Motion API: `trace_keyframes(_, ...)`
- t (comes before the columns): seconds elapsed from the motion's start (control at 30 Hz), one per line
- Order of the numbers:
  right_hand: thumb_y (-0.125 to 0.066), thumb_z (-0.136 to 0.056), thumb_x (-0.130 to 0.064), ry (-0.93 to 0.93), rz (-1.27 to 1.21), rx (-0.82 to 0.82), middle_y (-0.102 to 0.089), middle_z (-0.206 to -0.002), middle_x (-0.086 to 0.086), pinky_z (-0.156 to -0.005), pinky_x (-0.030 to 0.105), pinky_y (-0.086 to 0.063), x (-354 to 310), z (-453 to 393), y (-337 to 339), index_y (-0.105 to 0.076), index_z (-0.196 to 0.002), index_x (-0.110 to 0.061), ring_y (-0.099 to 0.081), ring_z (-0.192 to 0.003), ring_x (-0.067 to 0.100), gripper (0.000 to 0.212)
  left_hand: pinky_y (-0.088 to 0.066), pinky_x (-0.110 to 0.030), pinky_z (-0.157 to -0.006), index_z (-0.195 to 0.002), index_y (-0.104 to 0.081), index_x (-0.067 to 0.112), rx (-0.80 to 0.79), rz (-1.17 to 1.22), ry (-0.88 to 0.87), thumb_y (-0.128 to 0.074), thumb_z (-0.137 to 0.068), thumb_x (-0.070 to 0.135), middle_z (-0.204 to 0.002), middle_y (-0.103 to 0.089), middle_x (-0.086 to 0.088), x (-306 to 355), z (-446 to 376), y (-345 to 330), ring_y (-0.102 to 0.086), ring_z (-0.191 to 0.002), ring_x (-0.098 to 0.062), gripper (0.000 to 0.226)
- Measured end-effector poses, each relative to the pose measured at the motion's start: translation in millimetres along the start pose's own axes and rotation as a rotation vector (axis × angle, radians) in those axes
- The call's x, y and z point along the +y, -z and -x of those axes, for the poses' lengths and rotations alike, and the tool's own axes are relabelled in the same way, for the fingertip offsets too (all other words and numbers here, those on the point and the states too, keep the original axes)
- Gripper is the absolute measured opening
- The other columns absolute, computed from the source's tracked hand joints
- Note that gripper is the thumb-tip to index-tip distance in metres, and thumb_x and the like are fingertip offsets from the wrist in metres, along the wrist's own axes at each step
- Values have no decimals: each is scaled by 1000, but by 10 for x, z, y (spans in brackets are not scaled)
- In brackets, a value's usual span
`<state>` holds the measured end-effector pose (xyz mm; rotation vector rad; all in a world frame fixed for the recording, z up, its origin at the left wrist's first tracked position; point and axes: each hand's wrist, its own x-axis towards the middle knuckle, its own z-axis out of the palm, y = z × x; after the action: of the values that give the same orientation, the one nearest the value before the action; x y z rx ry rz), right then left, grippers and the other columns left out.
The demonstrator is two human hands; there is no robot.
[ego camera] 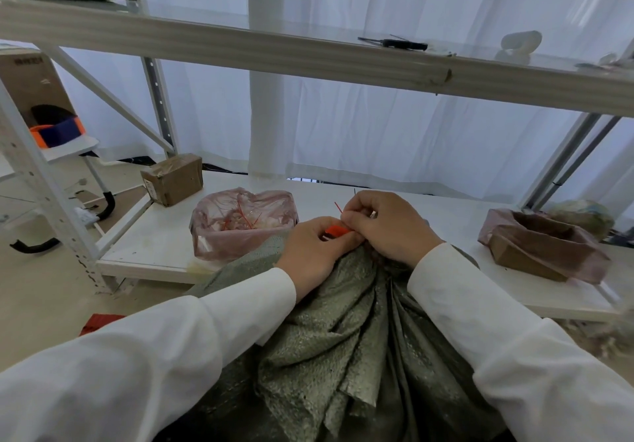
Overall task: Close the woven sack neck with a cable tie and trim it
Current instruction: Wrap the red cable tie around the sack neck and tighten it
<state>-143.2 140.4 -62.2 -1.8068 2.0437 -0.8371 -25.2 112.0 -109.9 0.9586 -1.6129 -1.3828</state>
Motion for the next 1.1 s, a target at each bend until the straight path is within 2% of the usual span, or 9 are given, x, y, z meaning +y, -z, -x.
trace_keyframes(0.13, -60, -84, -30, 45, 20, 79, -66, -85, -8, -86, 34, -40, 13, 9, -54, -61, -76, -30, -57, -85, 13, 8, -46, -31, -71, -84, -66, 6, 59, 80, 40, -67, -80, 17, -77, -62, -8, -16, 10, -54, -56, -74, -17, 11)
trace_keyframes(0.27, -63, -83, -36, 100, 76, 116, -59, -77, -11, -66, 20, -34, 86, 56, -29, -62, -79, -26, -51, -74, 5, 11, -46, -34, -69, -81, -62, 7, 54, 46, 35, -66, -81, 22, -75, -59, -8, -33, -6, -65, -54, -71, -18, 16)
trace_keyframes(0.43, -60, -79, -54, -4, 293, 157, -58, -113, -12, -98, 36, -31, 250, 116, 43, -65, -83, -31, -41, -118, 17, 24, -47, -33, -73, -75, -63, 11, 85, 41, 45, -67, -81, 22, -72, -61, -2, -76, -16, -52, -55, -71, -17, 13)
trace_keyframes(0.5, -63, -76, -51, -68, 189, 127, -50, -116, -8, -101, 43, -35, 269, 156, 55, -55, -94, -34, -46, -117, 22, 26, -48, -32, -73, -74, -63, 14, 88, 33, 53, -67, -81, 21, -73, -62, -2, -80, -6, -64, -57, -72, -16, 11)
trace_keyframes(0.57, -66, -74, -49, -121, 157, 79, -48, -119, -1, -101, 45, -36, 263, 169, 59, -43, -115, -30, -49, -116, 24, 50, -49, -33, -73, -72, -62, 16, 82, 18, 57, -67, -81, 22, -75, -63, -2, -78, 6, -70, -57, -73, -17, 11)
trace_keyframes(0.63, -67, -74, -48, -135, 182, 59, -49, -124, 4, -102, 44, -36, 266, 179, 70, -37, -127, -25, -48, -118, 26, 65, -48, -33, -71, -70, -62, 18, 71, -5, 56, -67, -81, 23, -74, -63, -3, -69, 5, -66, -56, -72, -18, 13)
trace_keyframes(0.83, -63, -82, -30, 44, 309, 72, -45, -117, 4, -84, 25, -26, 300, 277, -30, -44, -124, -24, -39, -111, 24, 46, -45, -28, -68, -69, -62, 19, 65, -89, 43, -66, -80, 25, -74, -63, -3, -54, -12, 1, -56, -72, -17, 14)
trace_keyframes(0.97, -57, -86, -34, 118, 417, 130, -44, -118, 4, -87, 27, -28, 294, 326, -109, -44, -126, -25, -37, -110, 24, 43, -49, -37, -79, -76, -65, 14, 47, -188, -16, -66, -81, 28, -84, -68, -7, -78, -21, 39, -62, -84, -25, 15)
trace_keyframes(1.1, -67, -77, -44, 67, 164, 50, -41, -120, -3, -93, 23, -27, 319, 344, 13, -44, -129, -30, -37, -120, 19, 58, -47, -29, -75, -81, -66, 10, 48, -200, -34, -64, -82, 26, -89, -69, -11, -61, -62, 59, -60, -80, -20, 16)
